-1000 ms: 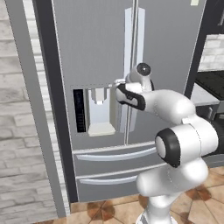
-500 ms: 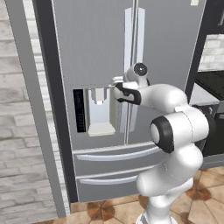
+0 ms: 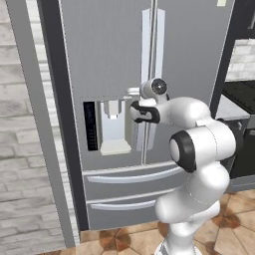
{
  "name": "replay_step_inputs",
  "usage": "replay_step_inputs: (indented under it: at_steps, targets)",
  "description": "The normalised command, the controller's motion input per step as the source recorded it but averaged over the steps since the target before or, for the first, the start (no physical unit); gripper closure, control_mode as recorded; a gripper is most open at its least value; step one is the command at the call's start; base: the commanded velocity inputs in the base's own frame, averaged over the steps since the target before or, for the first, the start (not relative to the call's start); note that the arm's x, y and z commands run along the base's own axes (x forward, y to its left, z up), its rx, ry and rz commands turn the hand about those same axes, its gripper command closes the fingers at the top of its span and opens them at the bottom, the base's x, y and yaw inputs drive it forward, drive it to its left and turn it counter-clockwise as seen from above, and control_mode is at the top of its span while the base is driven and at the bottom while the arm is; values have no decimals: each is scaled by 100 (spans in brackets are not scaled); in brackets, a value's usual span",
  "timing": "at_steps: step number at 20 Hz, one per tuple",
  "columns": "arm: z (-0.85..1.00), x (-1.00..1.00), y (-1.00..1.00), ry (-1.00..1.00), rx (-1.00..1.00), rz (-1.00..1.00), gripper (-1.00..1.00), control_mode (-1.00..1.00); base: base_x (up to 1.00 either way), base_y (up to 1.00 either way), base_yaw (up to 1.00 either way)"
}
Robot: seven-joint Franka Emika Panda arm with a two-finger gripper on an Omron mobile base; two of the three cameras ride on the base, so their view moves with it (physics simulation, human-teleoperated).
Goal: Retrieve the peach and kiwi from the fridge and place them into the bowl on the dining table.
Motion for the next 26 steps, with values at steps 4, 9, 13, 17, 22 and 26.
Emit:
replay_step_inputs:
  at_steps: [4,9,13,17,22,26]
  targets:
    - [-4,44,0,1,0,0,100,-100,0,0,0]
    - [0,-21,0,16,0,0,100,-100,0,0,0]
    - [0,-62,0,27,0,0,100,-100,0,0,0]
    - [1,-87,0,23,0,0,100,-100,0,0,0]
    - [1,-100,0,11,0,0,100,-100,0,0,0]
    - [0,-99,0,0,0,0,100,-100,0,0,0]
